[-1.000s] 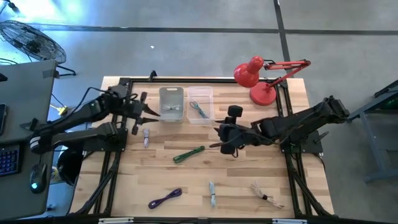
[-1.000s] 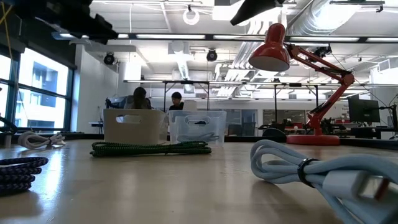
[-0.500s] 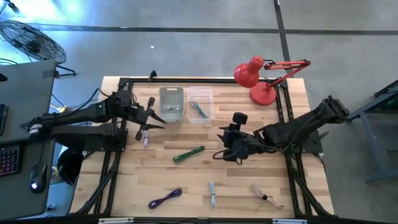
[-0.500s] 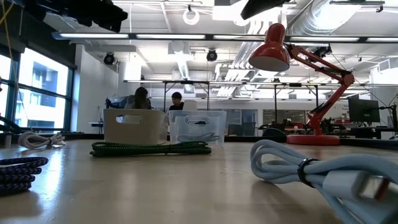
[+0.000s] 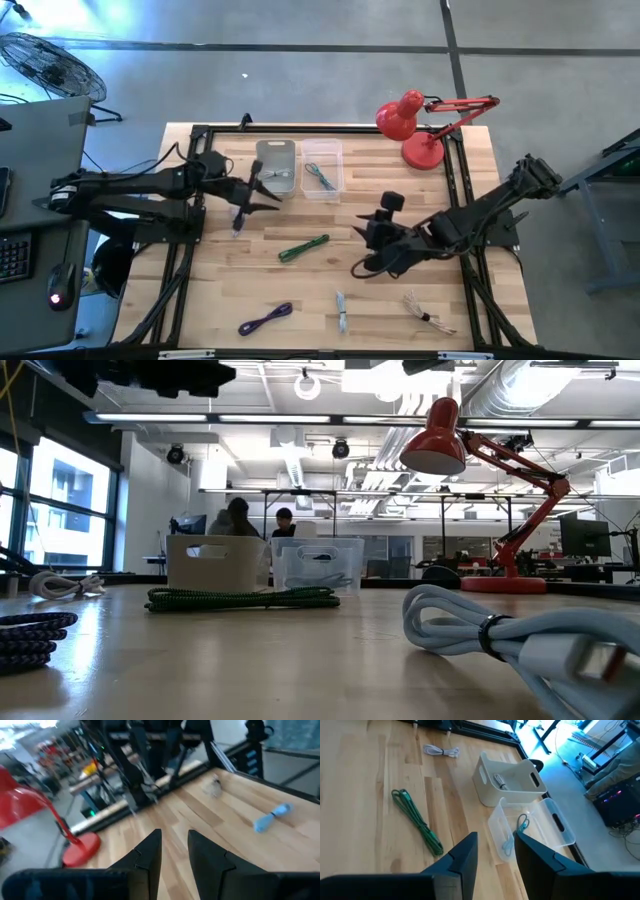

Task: Pick & Place USB Port
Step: Put the green patterned charger cable into the white bin

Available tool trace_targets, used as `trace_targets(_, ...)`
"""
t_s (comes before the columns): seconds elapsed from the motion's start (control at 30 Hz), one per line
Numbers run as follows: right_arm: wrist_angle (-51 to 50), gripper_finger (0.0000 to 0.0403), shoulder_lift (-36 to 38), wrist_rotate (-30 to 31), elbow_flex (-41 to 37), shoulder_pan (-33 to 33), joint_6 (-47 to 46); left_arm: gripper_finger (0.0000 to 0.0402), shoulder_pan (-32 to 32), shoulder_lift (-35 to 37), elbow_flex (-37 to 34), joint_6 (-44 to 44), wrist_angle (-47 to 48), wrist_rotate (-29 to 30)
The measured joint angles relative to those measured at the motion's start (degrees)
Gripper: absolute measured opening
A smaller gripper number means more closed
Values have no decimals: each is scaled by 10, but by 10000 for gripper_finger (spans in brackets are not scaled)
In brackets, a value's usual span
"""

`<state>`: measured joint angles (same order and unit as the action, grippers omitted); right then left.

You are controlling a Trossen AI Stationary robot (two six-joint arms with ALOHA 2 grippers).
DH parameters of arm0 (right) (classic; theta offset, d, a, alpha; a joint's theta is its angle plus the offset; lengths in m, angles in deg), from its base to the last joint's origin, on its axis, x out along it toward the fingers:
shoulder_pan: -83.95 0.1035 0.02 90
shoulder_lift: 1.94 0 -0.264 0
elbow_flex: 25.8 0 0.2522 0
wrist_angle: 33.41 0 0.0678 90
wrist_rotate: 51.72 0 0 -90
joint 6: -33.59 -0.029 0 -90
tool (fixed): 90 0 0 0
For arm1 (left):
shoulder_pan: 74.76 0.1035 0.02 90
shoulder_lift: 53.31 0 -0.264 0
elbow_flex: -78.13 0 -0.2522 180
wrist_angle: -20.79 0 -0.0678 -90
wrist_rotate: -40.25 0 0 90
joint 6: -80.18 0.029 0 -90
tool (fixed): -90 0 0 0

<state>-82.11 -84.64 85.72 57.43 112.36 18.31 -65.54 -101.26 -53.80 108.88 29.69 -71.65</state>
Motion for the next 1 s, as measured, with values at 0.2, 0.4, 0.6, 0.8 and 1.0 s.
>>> trace_targets(0.2, -25, 121, -15, 1, 0, 10, -28, 92, 1, -12, 0, -6, -45, 0)
trace_targets(0.4, -27, 121, -36, 2, 0, 10, -28, 92, 1, -12, 0, -42, -41, 19)
trace_targets(0.6, -29, 121, -37, 13, 0, 10, -29, 92, 2, -12, 0, -60, -23, 149)
trace_targets(0.8, -28, 121, -37, 17, 0, 13, -29, 92, 1, -12, 0, -44, -10, 159)
trace_targets(1.0, -26, 121, -37, 17, 0, 13, -32, 93, -9, -12, 0, 0, -11, 201)
